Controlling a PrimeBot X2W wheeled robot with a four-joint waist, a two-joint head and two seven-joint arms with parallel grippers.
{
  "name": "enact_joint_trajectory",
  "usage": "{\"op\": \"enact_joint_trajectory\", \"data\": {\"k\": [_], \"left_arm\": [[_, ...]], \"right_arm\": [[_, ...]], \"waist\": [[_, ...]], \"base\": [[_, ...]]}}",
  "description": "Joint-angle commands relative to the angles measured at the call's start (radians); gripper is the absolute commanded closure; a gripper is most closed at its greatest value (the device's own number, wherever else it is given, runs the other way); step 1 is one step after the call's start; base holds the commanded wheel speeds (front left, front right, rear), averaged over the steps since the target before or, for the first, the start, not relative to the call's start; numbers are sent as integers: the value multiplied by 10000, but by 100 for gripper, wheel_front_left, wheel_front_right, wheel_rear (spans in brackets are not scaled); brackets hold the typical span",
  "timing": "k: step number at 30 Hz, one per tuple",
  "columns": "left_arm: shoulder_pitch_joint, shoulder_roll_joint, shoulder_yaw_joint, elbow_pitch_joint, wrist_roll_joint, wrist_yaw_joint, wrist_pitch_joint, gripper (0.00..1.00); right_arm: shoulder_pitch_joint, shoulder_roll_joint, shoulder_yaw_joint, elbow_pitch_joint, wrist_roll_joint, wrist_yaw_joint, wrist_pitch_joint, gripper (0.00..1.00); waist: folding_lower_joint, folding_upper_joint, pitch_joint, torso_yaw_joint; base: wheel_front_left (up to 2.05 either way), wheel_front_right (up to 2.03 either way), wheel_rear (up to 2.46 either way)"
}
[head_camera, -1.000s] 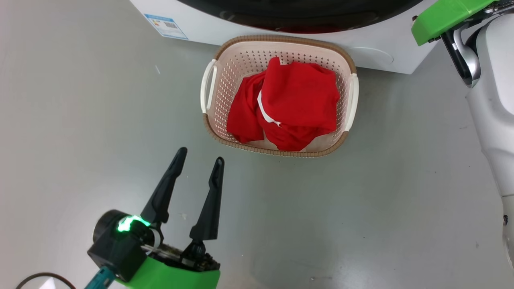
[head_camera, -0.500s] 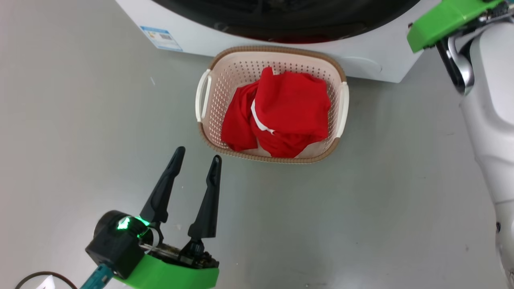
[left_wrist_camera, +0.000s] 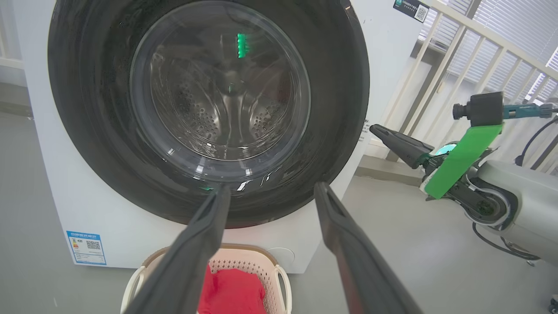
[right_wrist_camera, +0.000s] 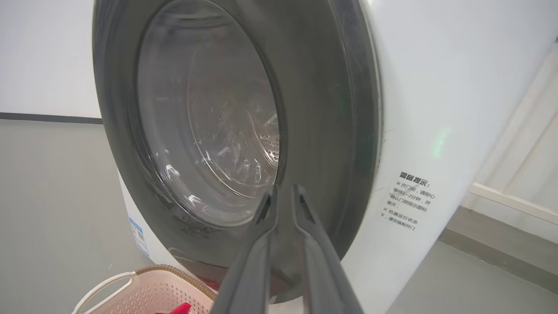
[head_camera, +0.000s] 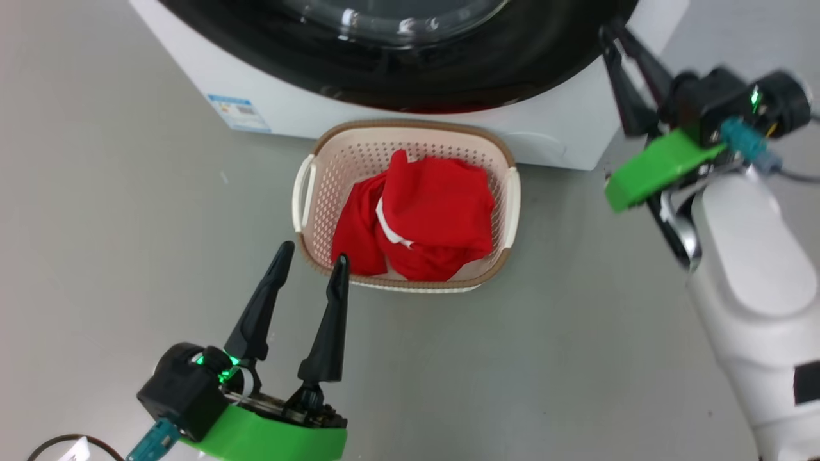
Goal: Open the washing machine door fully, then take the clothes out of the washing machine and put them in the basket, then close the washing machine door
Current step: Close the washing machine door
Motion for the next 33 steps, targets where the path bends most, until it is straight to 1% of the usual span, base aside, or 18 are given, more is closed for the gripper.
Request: {"op": "enact_joint_trajectory", "data": {"k": [1, 2, 3, 5, 9, 15, 21, 29, 33], "left_arm": [[152, 76, 374, -197, 161, 54, -76, 0], [170, 76, 404, -167, 267, 70, -76, 0], [182, 76, 444, -136, 387, 95, -76, 0], [200, 76, 484, -100, 482, 125, -76, 0], [297, 76, 575, 50, 657, 228, -76, 0], [504, 76, 679, 208, 574, 183, -76, 0], [676, 76, 756, 302, 704, 200, -76, 0], [1025, 76, 947, 397, 903, 259, -76, 0], [1236, 76, 1119, 443, 1023, 290, -76, 0]], "right_arm": [[599, 267, 97, -524, 113, -38, 10, 22], [866, 286, 49, -677, 97, -38, 10, 3], [1145, 308, 19, -836, 77, -38, 10, 0], [1425, 339, -40, -1008, 78, -38, 10, 0], [2503, 467, -388, -1837, -119, -38, 10, 0], [3793, 651, -1005, -2754, -260, -38, 10, 0], [4803, 741, -1668, -3530, -458, -38, 10, 0], [6139, 839, -2267, -4649, -524, -38, 10, 0], [6797, 884, -2393, -5081, -503, -38, 10, 0]], "waist": [[0, 0, -401, -353], [0, 0, -498, -416], [0, 0, -600, -481], [0, 0, -708, -543], [0, 0, -1086, -813], [0, 0, -1587, -1193], [0, 0, -1979, -1468], [0, 0, -2581, -1770], [0, 0, -2925, -1907]], "base": [[0, 0, 0], [0, 0, 0], [0, 0, 0], [0, 0, 0], [0, 0, 0], [0, 0, 0], [0, 0, 0], [0, 0, 0], [0, 0, 0]]}}
